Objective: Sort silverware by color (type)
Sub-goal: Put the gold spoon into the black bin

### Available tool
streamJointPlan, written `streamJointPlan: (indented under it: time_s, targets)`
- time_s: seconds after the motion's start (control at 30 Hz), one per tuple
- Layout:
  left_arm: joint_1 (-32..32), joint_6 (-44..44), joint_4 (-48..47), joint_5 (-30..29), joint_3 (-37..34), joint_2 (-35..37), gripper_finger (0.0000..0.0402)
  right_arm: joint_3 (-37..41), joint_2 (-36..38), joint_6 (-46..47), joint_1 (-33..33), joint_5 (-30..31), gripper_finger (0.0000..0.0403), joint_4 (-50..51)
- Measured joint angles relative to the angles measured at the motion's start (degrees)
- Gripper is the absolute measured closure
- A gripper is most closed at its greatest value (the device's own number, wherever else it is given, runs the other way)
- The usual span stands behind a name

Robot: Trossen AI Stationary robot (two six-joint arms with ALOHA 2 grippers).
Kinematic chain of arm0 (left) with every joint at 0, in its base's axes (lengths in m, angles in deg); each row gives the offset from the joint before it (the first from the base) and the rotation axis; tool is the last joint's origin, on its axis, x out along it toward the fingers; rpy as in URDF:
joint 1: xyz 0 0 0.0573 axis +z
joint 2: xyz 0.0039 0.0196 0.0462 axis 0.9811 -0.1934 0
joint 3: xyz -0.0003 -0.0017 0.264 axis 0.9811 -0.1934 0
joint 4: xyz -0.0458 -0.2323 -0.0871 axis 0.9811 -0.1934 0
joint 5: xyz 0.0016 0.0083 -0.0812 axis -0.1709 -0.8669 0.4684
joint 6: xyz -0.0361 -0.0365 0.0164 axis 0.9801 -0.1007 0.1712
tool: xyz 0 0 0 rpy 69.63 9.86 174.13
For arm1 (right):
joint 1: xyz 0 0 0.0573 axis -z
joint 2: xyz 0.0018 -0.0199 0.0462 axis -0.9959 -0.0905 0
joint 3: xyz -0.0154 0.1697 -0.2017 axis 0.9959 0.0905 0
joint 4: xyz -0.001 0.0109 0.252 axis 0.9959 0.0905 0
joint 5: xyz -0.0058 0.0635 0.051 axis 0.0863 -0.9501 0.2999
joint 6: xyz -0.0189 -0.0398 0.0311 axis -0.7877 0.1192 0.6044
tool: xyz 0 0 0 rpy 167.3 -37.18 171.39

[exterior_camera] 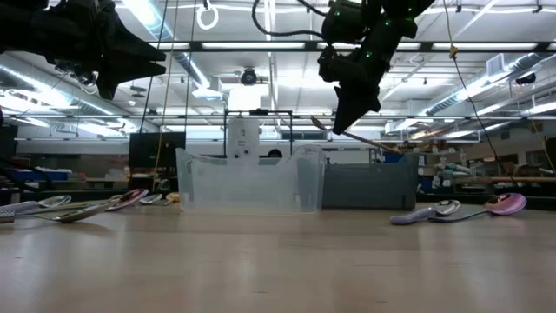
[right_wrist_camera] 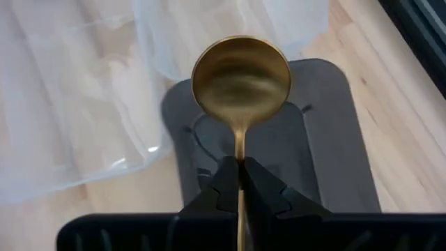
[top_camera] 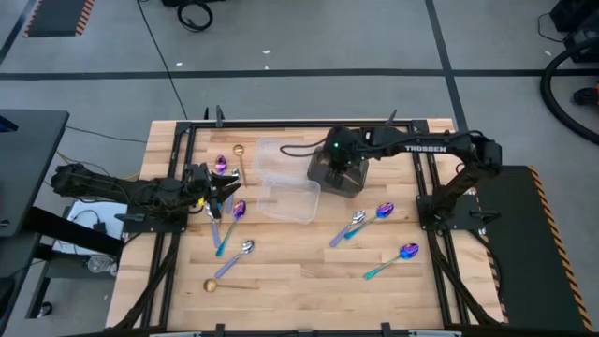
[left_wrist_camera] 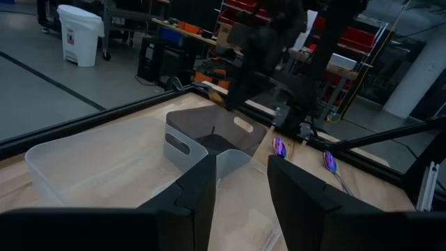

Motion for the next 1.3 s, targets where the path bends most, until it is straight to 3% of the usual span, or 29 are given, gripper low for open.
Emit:
streamJointPlan:
  time_s: [0.23, 0.73, 1.07, 1.3]
  targets:
    - [0.0, 0.0, 0.0, 0.0, 0.0, 0.0, 0.0262, 2.4, -0.2, 0.4, 3.1, -0.4, 0.039, -2.3]
    - [0.0, 0.0, 0.0, 0.0, 0.0, 0.0, 0.0262, 13.7, -0.2, 4.3, 9.0, -3.3, 0.039, -17.6]
    - [0.1, 0.0, 0.0, 0.0, 0.0, 0.0, 0.0262, 19.9, -0.2, 5.3, 9.8, -4.8, 0.0389, -26.0]
    - [0.1, 0.0, 0.0, 0.0, 0.0, 0.0, 0.0262, 21.4, -0.2, 6.6, 9.3, -1.9, 0.0389, -27.3]
